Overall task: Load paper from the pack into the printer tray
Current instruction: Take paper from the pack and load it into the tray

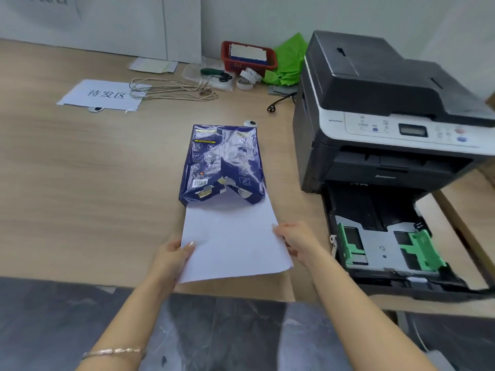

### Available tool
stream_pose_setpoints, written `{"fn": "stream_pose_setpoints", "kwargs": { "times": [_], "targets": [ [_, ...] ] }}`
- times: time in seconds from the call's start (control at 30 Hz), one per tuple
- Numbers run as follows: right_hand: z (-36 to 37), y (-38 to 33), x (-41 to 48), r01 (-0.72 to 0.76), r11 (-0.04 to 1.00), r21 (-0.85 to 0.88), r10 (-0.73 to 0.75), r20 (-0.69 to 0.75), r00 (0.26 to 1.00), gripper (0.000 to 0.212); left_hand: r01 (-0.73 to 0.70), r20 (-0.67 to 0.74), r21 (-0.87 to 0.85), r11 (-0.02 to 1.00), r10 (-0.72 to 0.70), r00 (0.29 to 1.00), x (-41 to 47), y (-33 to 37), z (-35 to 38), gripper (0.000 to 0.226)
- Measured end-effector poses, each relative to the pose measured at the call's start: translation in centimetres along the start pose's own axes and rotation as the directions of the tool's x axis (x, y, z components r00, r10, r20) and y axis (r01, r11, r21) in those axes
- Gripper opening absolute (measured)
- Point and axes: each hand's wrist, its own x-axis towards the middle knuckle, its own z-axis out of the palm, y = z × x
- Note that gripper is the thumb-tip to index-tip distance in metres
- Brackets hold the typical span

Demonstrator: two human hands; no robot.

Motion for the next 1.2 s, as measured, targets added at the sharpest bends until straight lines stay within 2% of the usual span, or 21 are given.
{"fn": "stream_pose_setpoints", "kwargs": {
  "times": [0.13,0.27,0.37,0.47,0.6,0.77,0.97,1.2],
  "targets": [
    [-1.2,2.5,-2.4,0.054,0.994,-0.096,-0.053,0.022,0.998,0.011,-0.005,-0.044,-0.006,1.0,0.005,0.999,-4.5,-2.7,0.1,0.012],
    [-2.9,4.7,-5.3,0.077,0.99,-0.115,-0.073,0.041,0.996,0.011,-0.01,-0.087,0.038,0.999,0.013,0.996,-8.7,-5.1,0.1,0.023],
    [-3.9,6.0,-8.0,0.095,0.992,-0.088,-0.092,0.036,0.995,0.011,-0.039,-0.08,0.056,0.998,0.043,0.996,-12.0,-6.3,0.5,0.021],
    [-5.1,6.9,-9.9,0.154,0.981,-0.117,-0.157,-0.019,0.987,0.015,-0.083,-0.057,0.065,0.994,0.087,0.995,-14.0,-6.1,1.1,0.021],
    [-6.9,7.4,-11.6,0.232,0.964,-0.126,-0.249,-0.141,0.958,0.009,-0.18,0.012,0.047,0.983,0.179,0.984,-15.4,-4.5,2.5,0.022],
    [-9.2,7.7,-14.3,0.24,0.971,0.003,-0.233,-0.225,0.946,0.005,-0.102,0.074,-0.014,0.995,0.103,0.992,-14.8,-2.6,4.4,0.014],
    [-13.3,7.4,-16.3,0.249,0.967,0.046,-0.224,-0.303,0.926,0.01,-0.05,0.152,-0.073,0.996,0.06,0.987,-14.7,-1.1,8.7,0.019],
    [-20.1,7.9,-16.3,0.236,0.969,0.069,-0.196,-0.363,0.911,0.006,-0.144,0.265,0.029,0.989,0.131,0.955,-14.9,-0.1,15.1,0.021]
  ]
}}
